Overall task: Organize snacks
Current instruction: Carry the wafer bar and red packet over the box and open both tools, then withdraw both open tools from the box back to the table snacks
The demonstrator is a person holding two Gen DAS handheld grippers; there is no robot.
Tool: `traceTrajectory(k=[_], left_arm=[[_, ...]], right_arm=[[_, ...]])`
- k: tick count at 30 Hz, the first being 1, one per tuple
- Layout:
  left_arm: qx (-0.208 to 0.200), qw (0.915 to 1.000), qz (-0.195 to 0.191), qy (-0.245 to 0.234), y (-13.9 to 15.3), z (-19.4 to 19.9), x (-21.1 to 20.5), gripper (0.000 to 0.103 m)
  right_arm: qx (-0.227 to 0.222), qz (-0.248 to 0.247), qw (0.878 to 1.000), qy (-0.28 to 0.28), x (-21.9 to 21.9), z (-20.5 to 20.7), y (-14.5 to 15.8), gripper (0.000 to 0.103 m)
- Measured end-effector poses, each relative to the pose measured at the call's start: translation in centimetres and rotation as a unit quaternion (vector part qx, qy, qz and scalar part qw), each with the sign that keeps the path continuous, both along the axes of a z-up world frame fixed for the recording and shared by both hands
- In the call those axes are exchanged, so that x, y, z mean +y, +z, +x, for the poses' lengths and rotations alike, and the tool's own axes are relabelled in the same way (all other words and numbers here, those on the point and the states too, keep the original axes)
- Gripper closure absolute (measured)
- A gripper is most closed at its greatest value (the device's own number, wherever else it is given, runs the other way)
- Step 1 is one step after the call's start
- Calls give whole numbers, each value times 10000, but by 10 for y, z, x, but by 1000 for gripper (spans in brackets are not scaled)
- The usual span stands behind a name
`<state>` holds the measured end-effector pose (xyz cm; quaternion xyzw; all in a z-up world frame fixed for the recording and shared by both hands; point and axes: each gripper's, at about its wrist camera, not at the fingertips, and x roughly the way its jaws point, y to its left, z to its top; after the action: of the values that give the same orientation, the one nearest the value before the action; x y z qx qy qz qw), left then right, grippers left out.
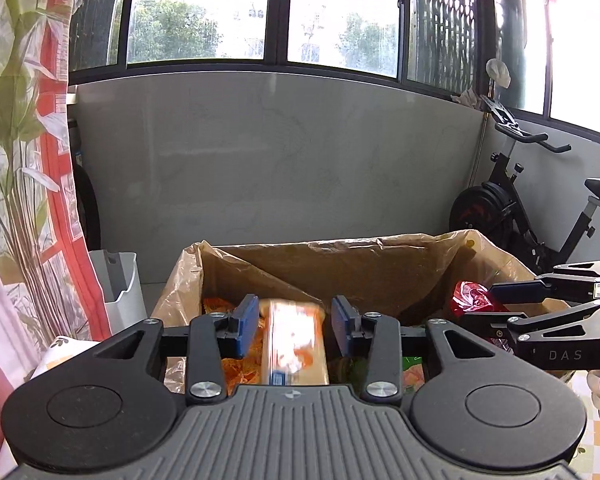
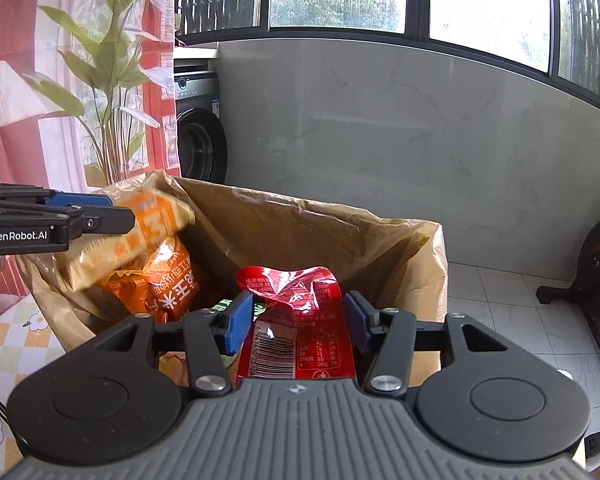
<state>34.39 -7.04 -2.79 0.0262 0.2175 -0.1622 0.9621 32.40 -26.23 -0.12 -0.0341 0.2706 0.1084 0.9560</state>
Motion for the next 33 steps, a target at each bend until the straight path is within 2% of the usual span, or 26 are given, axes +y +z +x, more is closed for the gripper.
traceTrajectory(k=[1, 2, 4, 6, 10, 19, 28, 33], left_arm=[[-12, 10000, -34, -17, 0, -1, 1, 42], [-35, 10000, -52, -33, 1, -2, 2, 38], [-88, 9999, -8, -75, 3, -4, 1, 36], [-108, 9998, 65, -129, 7, -7, -1, 34], [-169, 9998, 26, -107, 13, -16, 1, 25], [-147, 9998, -105, 77, 23, -44, 15, 20], [-220, 9994, -253, 95, 26, -81, 31, 19], [-258, 9987, -433, 119, 20, -99, 41, 16]], right_arm=[[16, -7, 10000, -10, 0, -1, -1, 47], [22, -10, 10000, -12, 0, 0, -1, 46], [-14, -5, 10000, -28, 0, -2, -1, 35], [-53, 32, 10000, -6, 0, -5, 1, 31], [-126, 22, 9999, 27, 1, -12, 6, 21], [-246, 51, 9997, 63, 6, -39, 12, 15], [-360, 418, 9985, 52, 5, -71, 15, 15], [-419, 413, 9982, 68, 4, -91, 10, 15]])
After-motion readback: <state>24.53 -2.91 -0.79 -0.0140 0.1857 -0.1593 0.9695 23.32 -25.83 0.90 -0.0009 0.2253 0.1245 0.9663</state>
